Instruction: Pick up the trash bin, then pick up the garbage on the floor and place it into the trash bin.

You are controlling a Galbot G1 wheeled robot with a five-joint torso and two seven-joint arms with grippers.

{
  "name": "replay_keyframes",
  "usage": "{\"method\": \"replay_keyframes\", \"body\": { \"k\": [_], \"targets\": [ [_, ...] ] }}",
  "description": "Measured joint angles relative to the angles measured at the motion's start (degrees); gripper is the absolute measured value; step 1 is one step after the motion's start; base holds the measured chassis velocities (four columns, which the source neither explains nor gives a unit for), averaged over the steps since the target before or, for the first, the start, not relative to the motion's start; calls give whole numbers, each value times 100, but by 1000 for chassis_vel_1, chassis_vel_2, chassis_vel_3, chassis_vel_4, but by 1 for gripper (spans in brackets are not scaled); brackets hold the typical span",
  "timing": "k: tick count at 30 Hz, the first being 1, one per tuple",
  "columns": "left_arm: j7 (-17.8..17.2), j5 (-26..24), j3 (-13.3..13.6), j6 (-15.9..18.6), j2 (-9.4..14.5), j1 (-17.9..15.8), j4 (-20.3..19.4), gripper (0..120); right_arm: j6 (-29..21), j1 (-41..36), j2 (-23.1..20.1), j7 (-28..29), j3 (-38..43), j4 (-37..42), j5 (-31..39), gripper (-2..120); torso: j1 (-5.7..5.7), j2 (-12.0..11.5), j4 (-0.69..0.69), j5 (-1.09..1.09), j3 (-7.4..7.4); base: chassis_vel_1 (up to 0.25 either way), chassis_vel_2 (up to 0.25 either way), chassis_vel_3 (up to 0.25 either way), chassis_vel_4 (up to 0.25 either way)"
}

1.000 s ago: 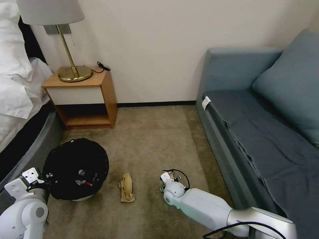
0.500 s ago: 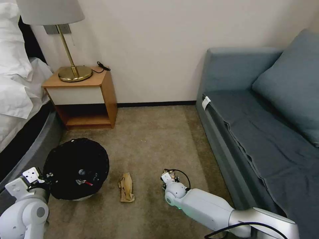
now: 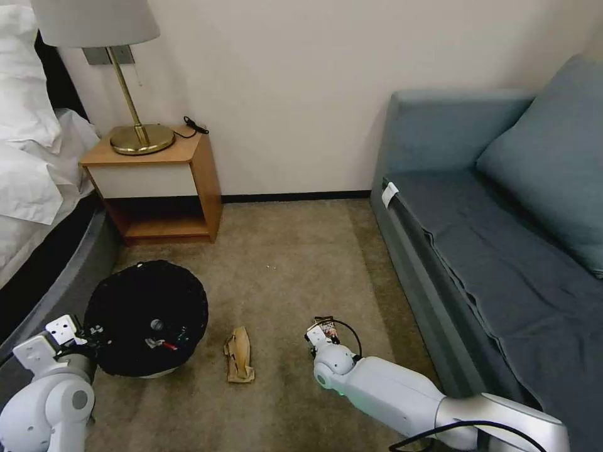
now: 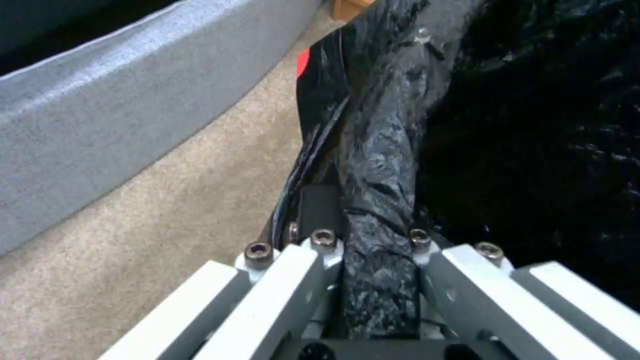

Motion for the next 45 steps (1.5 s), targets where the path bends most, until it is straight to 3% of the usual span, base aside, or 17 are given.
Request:
{"method": "replay_keyframes", "body": {
  "k": [15,26,33,36,40,45],
  "targets": [
    [3,2,3,0,-14,16,0,3,88,9,-197,47,1,375,0,0,0,0,0,0,0,0,0,0,0],
    [6,20,36,0,-24,11,-7,3,-36,178,-978,342,214,2061,535,0,0,0,-1,0,0,0,0,0,0],
    [6,55,114,2,-44,22,-13,3,-80,298,-1199,425,498,2979,803,0,0,0,-1,0,0,0,0,0,0],
    [6,59,134,3,-54,29,-13,3,-94,408,-1163,467,636,3408,1014,0,0,0,-1,0,0,0,0,0,0],
    [6,81,177,4,-79,57,-14,3,-64,767,-800,519,766,4020,1437,0,0,0,0,0,0,0,0,0,0],
    [5,125,218,6,-112,77,-55,3,25,1483,20,752,576,4302,1999,0,0,0,2,-2,0,0,0,0,0]
  ]
}}
